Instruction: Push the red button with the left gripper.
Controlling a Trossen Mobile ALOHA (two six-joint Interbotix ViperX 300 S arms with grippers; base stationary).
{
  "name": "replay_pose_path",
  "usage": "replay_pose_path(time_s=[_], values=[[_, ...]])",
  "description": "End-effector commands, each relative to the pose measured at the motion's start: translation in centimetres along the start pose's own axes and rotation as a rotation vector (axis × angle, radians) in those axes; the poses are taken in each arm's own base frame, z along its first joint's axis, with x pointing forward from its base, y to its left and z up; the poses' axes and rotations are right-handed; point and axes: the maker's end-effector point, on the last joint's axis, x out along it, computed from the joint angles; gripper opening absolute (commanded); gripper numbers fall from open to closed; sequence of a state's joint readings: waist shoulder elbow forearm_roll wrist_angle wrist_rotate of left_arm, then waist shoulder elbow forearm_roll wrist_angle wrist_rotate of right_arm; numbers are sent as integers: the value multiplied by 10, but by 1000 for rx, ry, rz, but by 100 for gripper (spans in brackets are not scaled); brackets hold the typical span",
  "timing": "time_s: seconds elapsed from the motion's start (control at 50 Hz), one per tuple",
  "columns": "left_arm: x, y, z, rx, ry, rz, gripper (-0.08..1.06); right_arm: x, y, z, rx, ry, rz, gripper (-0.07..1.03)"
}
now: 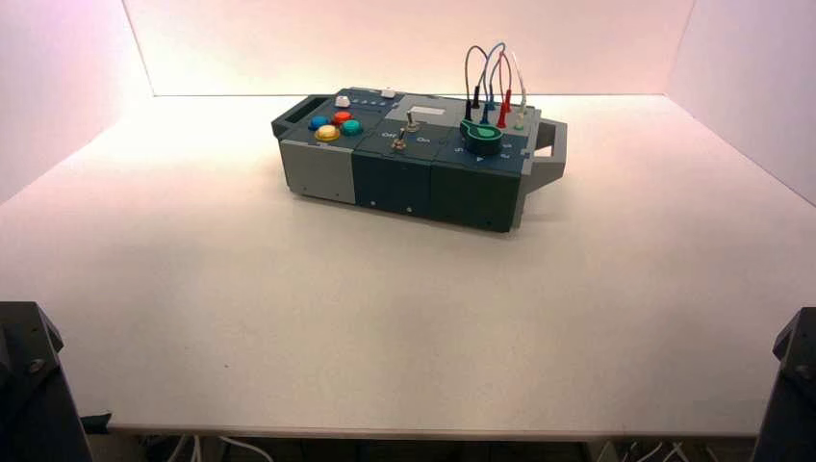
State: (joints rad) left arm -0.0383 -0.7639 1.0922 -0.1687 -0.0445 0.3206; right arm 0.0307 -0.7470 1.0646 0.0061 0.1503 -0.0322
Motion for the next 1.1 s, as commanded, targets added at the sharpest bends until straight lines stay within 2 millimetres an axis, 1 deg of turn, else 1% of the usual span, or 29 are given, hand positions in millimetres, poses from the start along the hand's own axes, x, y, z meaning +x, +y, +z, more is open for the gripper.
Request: replay_pose_path(time_s=[0.02,0.4,0.48,0.56,0.7,0.9,1.0,1.1], values=[[0,0,6,2,-15,0,-3,-2,0,15,4,-35,1,-2],[0,-5,1,3,12,-21,-3,-2,2,13,6,-23,6,-2],[-1,-7,2,3,22,-32,-3,-1,3,12,10,-20,10,-2],[-1,-9,7,4,28,-44,-3,-1,4,10,11,-16,15,-2],[0,-13,16,6,50,-69,-3,0,13,6,-1,15,43,-2],[5,-24,27,18,133,-130,-3,2,38,1,-44,64,119,-2],[10,-31,30,27,190,-165,-3,3,48,-3,-64,97,148,-2],[19,-39,38,40,241,-203,-3,4,56,-9,-63,141,173,-2]])
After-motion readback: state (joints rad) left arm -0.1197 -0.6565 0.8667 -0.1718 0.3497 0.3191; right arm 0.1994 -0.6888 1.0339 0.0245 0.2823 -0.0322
